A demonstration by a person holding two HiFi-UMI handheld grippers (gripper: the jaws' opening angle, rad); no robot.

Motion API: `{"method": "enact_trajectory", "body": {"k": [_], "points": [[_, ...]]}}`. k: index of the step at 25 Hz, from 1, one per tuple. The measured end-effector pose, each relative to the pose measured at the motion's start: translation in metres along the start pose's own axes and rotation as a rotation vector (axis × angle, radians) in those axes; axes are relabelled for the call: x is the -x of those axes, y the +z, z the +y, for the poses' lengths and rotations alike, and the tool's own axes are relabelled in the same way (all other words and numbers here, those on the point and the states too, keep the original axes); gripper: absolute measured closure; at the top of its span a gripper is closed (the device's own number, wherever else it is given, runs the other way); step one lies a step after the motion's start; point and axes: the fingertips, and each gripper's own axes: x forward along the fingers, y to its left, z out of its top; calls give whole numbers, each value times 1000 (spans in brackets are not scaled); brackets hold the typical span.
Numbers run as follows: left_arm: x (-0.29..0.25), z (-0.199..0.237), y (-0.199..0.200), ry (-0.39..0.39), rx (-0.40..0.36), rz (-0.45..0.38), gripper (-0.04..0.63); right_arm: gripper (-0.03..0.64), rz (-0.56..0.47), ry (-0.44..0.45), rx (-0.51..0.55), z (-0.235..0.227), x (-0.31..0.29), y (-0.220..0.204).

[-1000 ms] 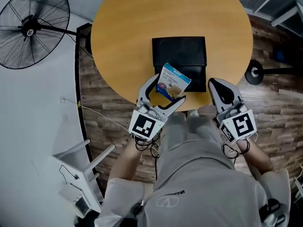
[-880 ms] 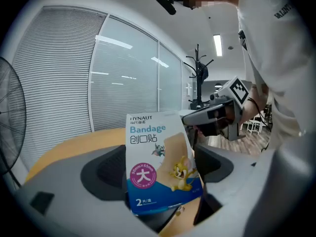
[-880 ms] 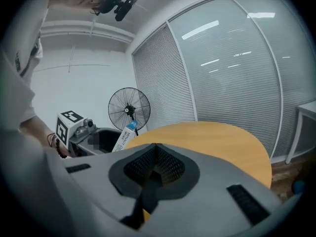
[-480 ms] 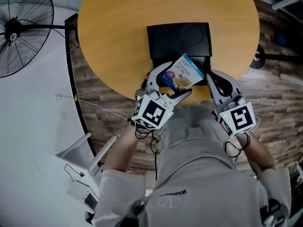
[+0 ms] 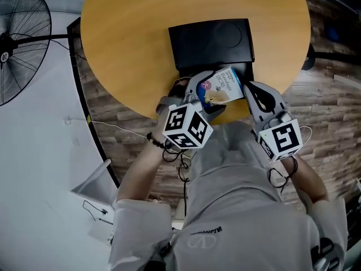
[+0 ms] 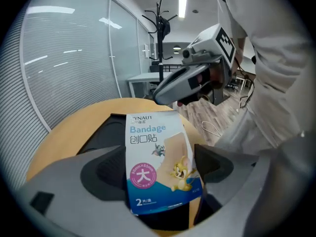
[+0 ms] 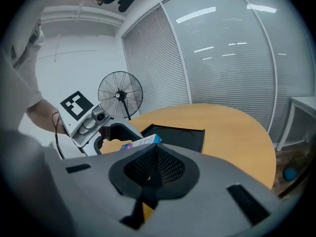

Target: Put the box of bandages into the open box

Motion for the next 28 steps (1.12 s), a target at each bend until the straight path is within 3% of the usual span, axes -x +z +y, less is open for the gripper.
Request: {"method": "enact_trajectory", "body": {"k": [14,20,28], "points": [[-34,-4,-26,-204,-222,248,156,598,32,1,-29,-5,-8,-22],[-42,-4,-34,-252,-237,288,155,598,41,14,-43,-1,-12,-26],[-46,-8,-37,-286,-194,275,153,598,37,14,-55,-4,-10,-27]]}}
